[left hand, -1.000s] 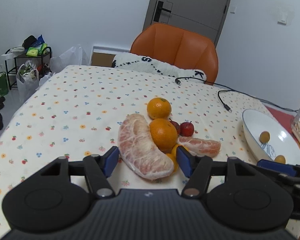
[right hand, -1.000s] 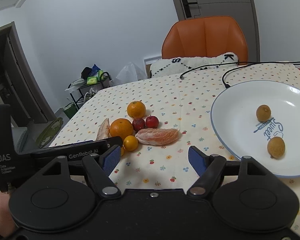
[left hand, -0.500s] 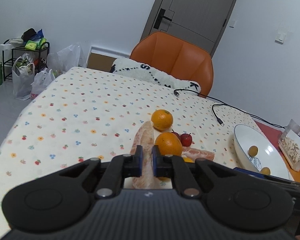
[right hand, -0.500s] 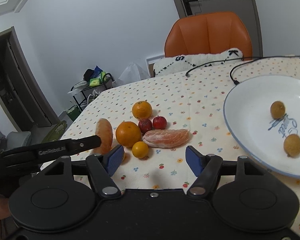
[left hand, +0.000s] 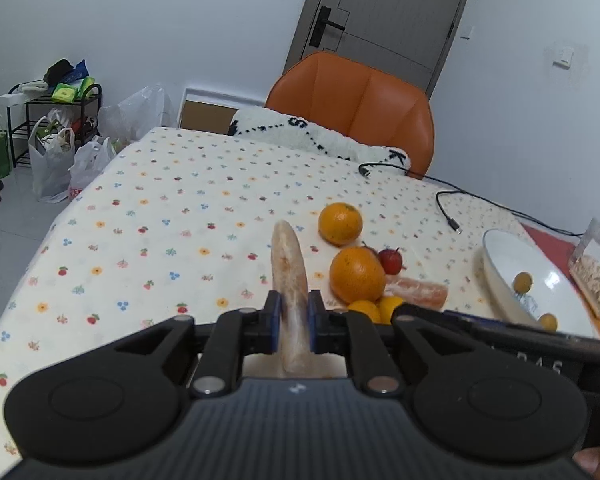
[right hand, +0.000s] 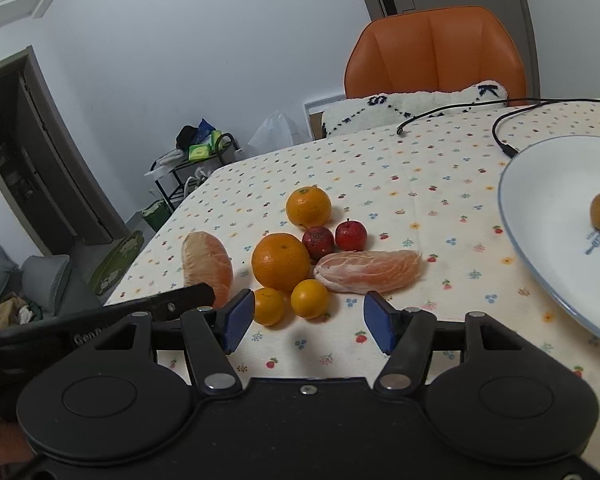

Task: Organize fruits
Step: 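Grasp a small orange kumquat with the right tool while the left tool holds the pomelo, then carry the kumquat to the plate and open the right tool while the left tool carries the pomelo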

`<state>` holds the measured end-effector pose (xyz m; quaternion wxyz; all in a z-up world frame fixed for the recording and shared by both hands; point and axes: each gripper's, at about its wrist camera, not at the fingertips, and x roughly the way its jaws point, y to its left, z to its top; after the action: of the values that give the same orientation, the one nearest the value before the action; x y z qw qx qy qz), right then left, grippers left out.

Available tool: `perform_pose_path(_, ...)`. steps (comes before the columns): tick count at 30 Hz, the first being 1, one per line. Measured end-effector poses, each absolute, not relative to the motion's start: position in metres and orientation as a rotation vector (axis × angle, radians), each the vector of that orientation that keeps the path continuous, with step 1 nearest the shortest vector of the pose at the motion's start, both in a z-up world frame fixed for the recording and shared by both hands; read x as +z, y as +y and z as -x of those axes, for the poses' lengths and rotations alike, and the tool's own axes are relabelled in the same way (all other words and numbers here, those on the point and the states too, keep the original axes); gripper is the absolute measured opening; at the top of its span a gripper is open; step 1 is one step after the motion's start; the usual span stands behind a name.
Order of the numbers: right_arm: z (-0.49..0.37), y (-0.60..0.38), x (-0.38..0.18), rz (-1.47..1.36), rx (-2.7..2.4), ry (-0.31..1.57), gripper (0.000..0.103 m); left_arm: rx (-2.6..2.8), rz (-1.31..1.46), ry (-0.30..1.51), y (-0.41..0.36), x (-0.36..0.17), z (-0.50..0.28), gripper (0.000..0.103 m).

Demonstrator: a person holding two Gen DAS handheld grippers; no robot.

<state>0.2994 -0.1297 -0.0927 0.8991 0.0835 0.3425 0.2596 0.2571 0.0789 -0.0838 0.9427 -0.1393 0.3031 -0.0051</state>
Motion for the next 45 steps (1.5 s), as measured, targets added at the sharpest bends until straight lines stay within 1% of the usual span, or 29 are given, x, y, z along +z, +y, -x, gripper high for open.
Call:
perform_pose_path(2,-0.301,-0.129,-0.094,-0.178,0.535,0.711,0.060,-0.018,0.277,0.623,0.077,-0.086,-0.258,0.011)
perform_pose_path(5,-0.305,-0.131,-0.096,-0.196,0.532,0.719,0.052,-0.012,0.262,0.636,0.075,-0.089,-0.261,0.012)
perform_pose_path(7,-0.306,-0.133,-0.096,-0.207,0.531,0.718,0.046,-0.007,0.259,0.643,0.075,-0.092,-0.263,0.013)
perform_pose_path(13,-0.311,-0.128,-0.102,-0.200,0.526,0.725,0.042,-0.010,0.267,0.643,0.076,-0.095,-0.262,0.014)
perform_pose_path(14,-0.311,-0.126,-0.102,-0.190,0.525,0.723,0.040,-0.011,0.271,0.643,0.077,-0.095,-0.262,0.014)
perform_pose_path(15,-0.311,-0.125,-0.102,-0.179,0.524,0.724,0.031,-0.012,0.274,0.644,0.077,-0.094,-0.262,0.014)
perform_pose_path(17,-0.313,-0.126,-0.102,-0.190,0.544,0.744,0.021,-0.017,0.275,0.640,0.077,-0.093,-0.260,0.014)
perform_pose_path(29,-0.292,-0.154,-0.084,-0.210,0.526,0.690,0.021,-0.059,0.267,0.596,0.059,-0.071,-0.246,0.014)
perform_pose_path(45,-0.271,-0.229,-0.066,-0.247,0.427,0.626,0.021,-0.150,0.222,0.565,-0.004,-0.045,-0.237,0.014)
